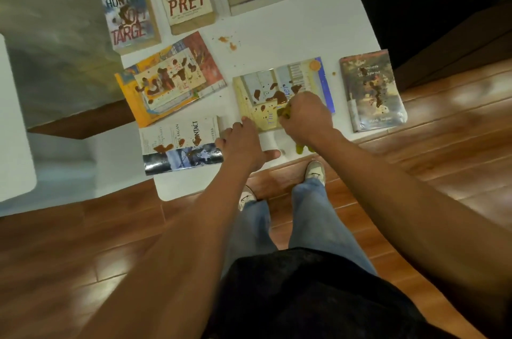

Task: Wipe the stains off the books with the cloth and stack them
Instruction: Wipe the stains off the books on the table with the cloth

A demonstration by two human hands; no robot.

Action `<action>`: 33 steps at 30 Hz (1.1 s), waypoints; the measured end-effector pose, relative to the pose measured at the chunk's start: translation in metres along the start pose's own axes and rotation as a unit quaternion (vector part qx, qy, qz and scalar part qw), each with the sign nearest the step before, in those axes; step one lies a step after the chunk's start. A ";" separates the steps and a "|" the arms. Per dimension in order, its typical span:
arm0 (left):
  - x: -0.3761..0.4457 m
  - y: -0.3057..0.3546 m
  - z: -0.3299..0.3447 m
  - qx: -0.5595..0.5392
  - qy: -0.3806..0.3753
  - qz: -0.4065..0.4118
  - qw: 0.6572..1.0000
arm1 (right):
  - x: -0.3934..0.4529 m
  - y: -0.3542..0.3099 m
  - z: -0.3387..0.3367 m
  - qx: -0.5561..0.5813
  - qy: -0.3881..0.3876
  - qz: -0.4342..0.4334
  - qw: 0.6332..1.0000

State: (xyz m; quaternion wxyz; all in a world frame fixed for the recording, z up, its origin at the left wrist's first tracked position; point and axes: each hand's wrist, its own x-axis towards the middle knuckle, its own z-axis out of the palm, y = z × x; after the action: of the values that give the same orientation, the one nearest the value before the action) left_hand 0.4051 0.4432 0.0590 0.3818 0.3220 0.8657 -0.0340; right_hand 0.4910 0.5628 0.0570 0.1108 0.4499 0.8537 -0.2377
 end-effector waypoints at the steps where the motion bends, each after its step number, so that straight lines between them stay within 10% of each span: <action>1: 0.000 -0.002 0.000 0.001 -0.001 0.005 1.000 | -0.002 -0.005 0.004 -0.001 0.000 -0.006 1.000; 12: 0.002 -0.012 -0.004 0.018 -0.008 0.038 0.999 | 0.006 0.046 -0.031 -0.020 -0.008 0.083 0.996; 23: -0.003 -0.014 -0.005 -0.043 -0.001 0.032 0.999 | -0.001 -0.036 0.009 -0.045 -0.049 -0.094 0.993; 33: -0.005 -0.007 0.006 -0.047 0.029 -0.012 0.998 | 0.027 0.055 -0.044 -0.091 -0.068 -0.043 0.993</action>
State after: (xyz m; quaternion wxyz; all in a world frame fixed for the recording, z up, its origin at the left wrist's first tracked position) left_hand 0.4074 0.4335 0.0568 0.3707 0.2941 0.8809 0.0113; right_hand 0.5217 0.6313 0.0669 0.1987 0.3834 0.8810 -0.1933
